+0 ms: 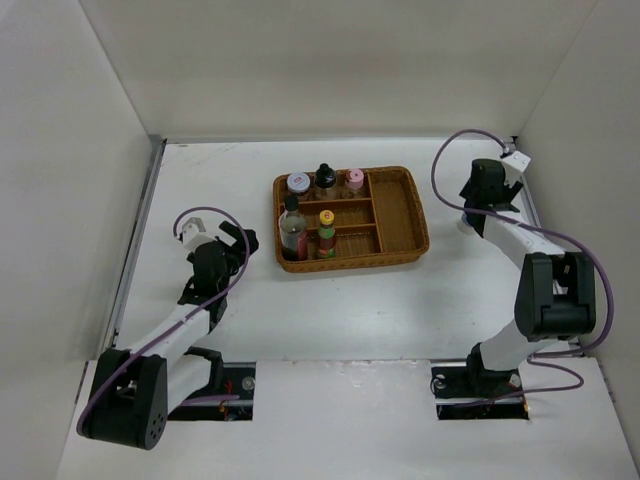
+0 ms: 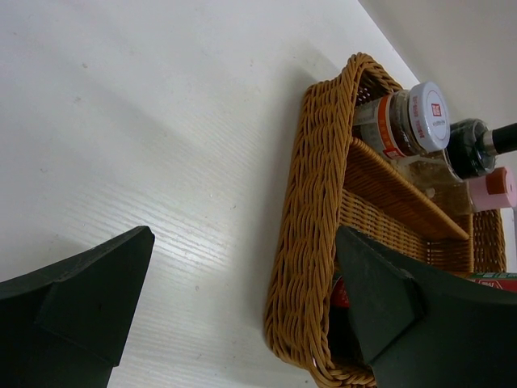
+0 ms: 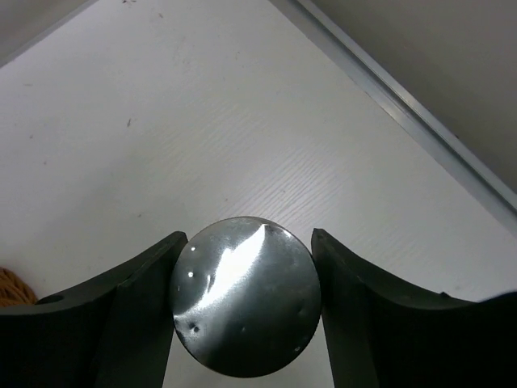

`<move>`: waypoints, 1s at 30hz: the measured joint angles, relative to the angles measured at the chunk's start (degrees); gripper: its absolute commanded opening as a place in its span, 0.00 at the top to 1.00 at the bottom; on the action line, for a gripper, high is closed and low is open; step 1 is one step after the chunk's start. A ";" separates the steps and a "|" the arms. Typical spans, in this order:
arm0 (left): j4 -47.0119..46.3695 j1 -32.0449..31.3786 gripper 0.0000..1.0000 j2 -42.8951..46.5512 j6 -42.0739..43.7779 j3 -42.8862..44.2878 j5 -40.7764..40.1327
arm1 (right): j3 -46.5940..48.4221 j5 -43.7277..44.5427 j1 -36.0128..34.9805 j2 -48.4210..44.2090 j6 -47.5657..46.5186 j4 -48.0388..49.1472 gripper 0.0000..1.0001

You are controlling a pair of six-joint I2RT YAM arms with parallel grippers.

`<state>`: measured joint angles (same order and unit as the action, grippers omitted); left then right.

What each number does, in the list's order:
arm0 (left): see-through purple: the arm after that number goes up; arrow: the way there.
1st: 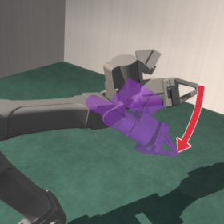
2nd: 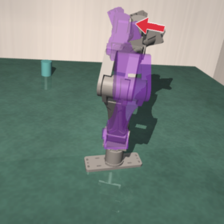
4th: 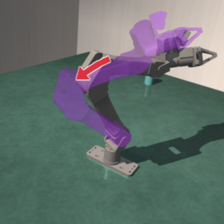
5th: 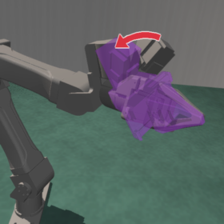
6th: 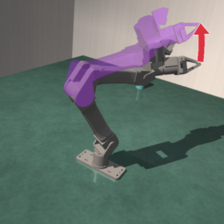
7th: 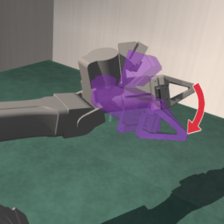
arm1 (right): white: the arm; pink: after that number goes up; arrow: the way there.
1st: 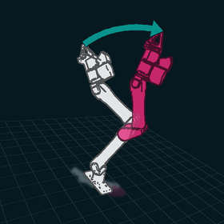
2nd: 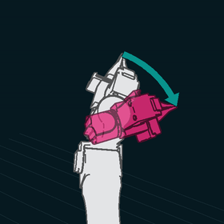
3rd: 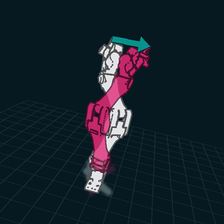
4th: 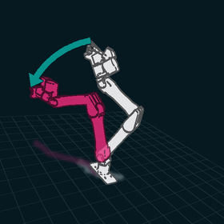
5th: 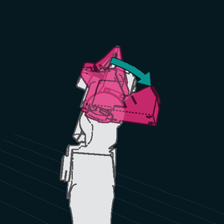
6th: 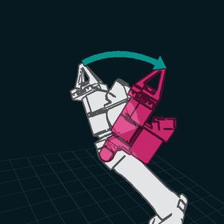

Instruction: Organize the condiment bottles

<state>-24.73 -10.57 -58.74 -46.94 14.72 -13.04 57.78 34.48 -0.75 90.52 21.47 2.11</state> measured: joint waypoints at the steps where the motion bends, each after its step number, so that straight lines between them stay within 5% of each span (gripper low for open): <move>1: 0.00 0.00 0.00 -0.15 0.00 0.00 0.02 | -0.07 -0.07 -0.15 -0.11 0.17 0.00 0.54; 6: -0.15 0.02 0.00 -0.31 0.00 0.00 -0.04 | -3.28 1.88 -5.44 -6.54 -0.52 -1.14 0.56; 13: -0.15 0.04 0.00 -0.09 0.02 0.00 -0.22 | -3.69 0.76 -25.88 -17.57 -1.79 3.08 0.55; 20: 0.07 0.09 0.00 0.98 0.02 0.00 -0.17 | -3.17 -2.12 -38.99 -13.20 -1.79 5.14 0.54; 30: 0.26 0.81 0.00 0.98 0.04 0.00 0.61 | -4.13 -2.34 -43.95 -7.52 -1.77 5.68 0.51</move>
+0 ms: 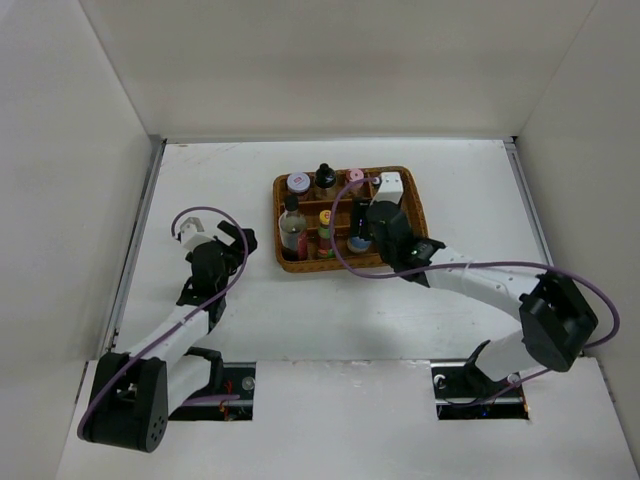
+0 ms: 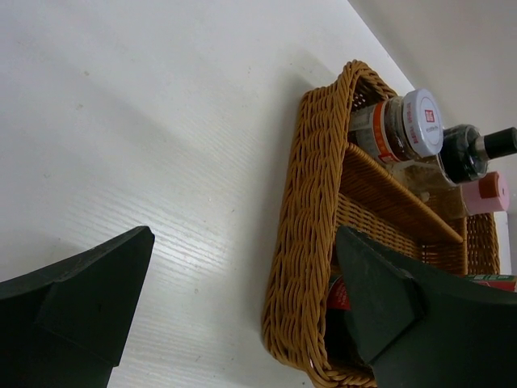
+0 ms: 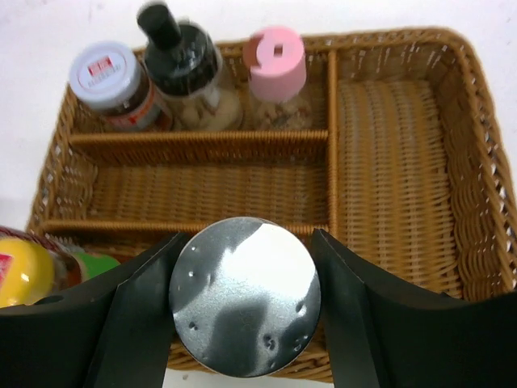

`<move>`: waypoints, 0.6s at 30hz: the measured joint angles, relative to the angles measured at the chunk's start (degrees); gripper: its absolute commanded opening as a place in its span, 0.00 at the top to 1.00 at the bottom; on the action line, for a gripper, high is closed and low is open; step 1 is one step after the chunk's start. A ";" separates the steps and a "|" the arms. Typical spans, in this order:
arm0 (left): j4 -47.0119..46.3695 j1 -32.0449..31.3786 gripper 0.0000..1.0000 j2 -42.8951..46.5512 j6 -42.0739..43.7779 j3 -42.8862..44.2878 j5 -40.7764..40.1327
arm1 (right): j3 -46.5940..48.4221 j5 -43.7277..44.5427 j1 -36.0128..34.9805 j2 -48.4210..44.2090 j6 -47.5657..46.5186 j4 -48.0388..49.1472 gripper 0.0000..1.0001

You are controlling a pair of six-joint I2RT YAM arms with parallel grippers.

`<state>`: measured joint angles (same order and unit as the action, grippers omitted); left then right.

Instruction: Organize the condiment bottles

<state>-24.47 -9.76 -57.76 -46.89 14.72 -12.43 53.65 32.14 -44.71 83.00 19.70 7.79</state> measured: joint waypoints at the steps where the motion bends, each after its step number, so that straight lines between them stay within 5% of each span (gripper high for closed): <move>1: 0.02 0.00 0.00 -0.26 0.00 0.00 0.07 | -0.44 0.02 -0.26 0.42 0.00 -0.02 0.49; 18: 0.68 0.31 0.00 -2.62 0.00 0.04 1.22 | -2.51 0.35 -0.28 -3.08 -1.09 2.01 0.00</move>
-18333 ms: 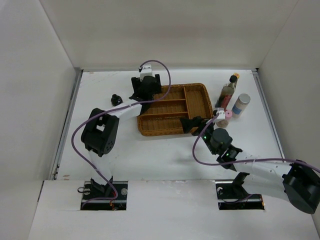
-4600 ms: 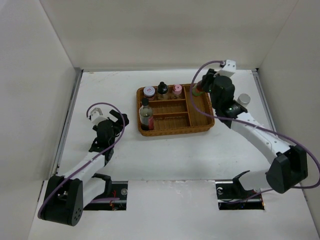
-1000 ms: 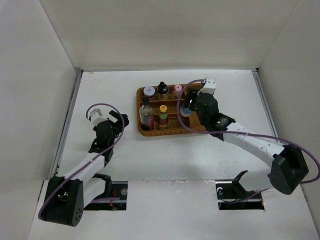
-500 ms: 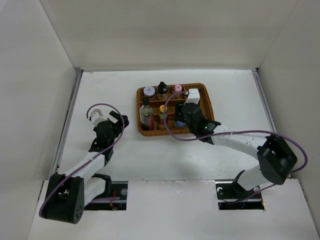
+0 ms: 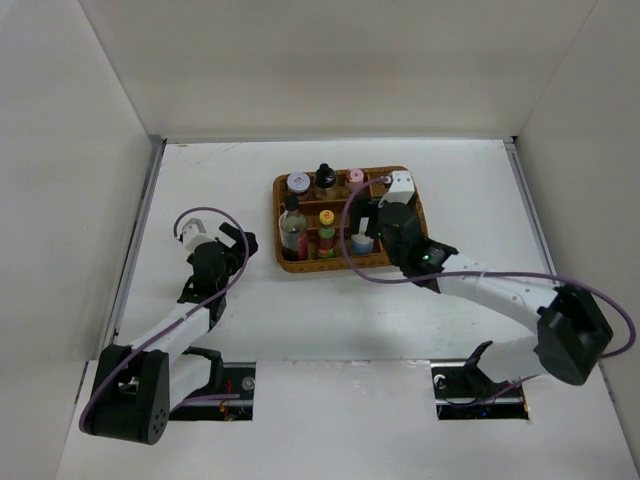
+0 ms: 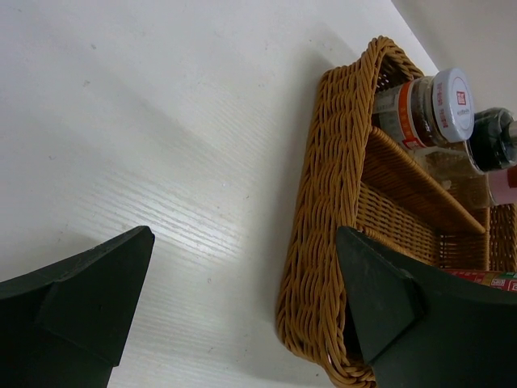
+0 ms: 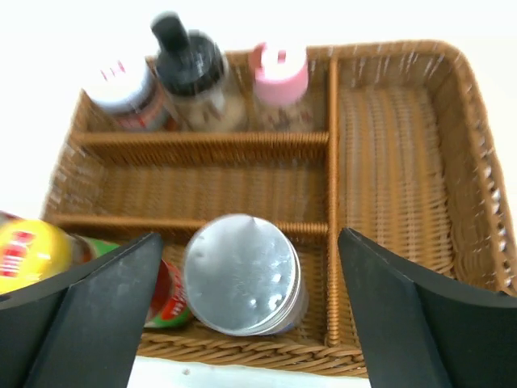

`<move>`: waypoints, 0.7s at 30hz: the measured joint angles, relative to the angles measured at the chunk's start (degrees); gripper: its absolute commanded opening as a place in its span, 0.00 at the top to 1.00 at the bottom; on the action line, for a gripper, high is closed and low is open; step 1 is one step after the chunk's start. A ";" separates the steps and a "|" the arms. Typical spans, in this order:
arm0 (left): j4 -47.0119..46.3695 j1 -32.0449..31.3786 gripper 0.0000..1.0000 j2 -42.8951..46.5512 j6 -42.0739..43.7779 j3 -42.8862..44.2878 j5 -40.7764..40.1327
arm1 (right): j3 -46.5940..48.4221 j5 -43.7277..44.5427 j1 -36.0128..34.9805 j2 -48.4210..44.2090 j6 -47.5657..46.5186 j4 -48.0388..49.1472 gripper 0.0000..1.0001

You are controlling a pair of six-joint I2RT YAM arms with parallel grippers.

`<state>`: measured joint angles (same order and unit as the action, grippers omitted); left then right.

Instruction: Organize the condiment bottles

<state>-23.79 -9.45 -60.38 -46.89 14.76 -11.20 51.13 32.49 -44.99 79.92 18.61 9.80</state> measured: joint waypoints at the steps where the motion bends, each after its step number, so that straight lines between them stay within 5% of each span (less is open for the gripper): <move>1: 0.00 0.15 0.00 0.04 0.00 0.00 0.04 | -0.44 -0.07 0.48 -1.68 0.02 0.22 0.00; 13: -0.57 0.44 0.00 0.39 0.04 0.00 0.52 | -23.74 5.07 22.64 -26.14 11.98 10.43 0.00; 21: -2.14 0.37 0.00 0.50 0.44 0.00 1.05 | -29.88 2.25 29.68 -25.81 24.30 11.82 0.00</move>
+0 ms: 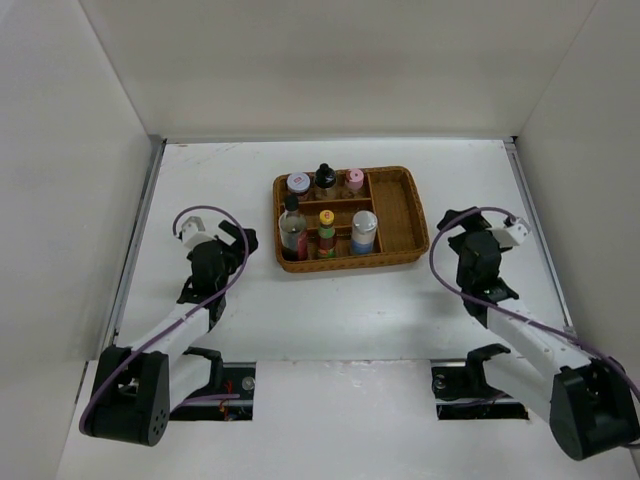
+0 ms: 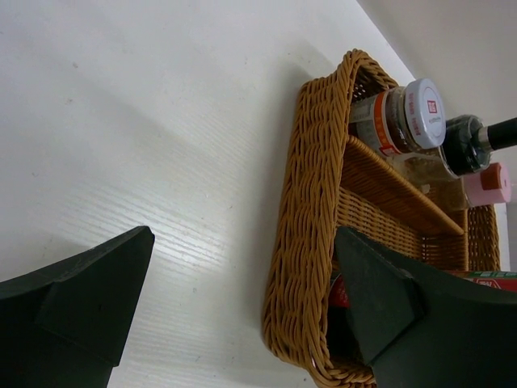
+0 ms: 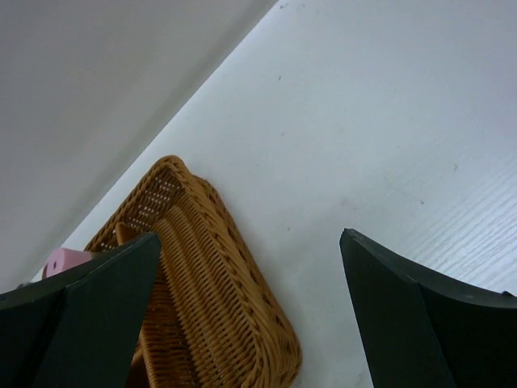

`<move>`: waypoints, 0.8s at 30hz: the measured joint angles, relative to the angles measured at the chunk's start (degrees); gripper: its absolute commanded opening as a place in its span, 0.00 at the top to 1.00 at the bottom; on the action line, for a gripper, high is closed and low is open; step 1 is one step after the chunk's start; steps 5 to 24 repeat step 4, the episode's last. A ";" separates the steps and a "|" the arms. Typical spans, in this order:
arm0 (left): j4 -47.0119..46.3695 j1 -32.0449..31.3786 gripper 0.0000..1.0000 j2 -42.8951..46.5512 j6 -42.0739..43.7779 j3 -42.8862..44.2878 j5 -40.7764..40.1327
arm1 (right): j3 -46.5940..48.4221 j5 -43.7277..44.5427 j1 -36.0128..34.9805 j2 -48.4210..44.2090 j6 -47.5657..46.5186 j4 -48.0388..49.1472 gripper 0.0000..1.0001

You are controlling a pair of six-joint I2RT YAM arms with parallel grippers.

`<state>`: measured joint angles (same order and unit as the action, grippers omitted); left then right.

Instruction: Organize the condiment bottles

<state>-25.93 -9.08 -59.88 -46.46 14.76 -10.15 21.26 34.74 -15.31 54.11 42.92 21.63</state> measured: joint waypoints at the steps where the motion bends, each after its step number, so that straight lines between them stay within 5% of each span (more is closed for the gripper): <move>1: -0.22 0.00 0.00 -0.02 0.04 0.00 0.02 | 0.00 -0.52 0.00 0.66 0.57 0.13 0.00; 24: -0.90 0.00 0.00 -0.81 0.20 0.11 0.17 | 0.00 -1.46 -0.02 2.05 1.46 1.09 0.00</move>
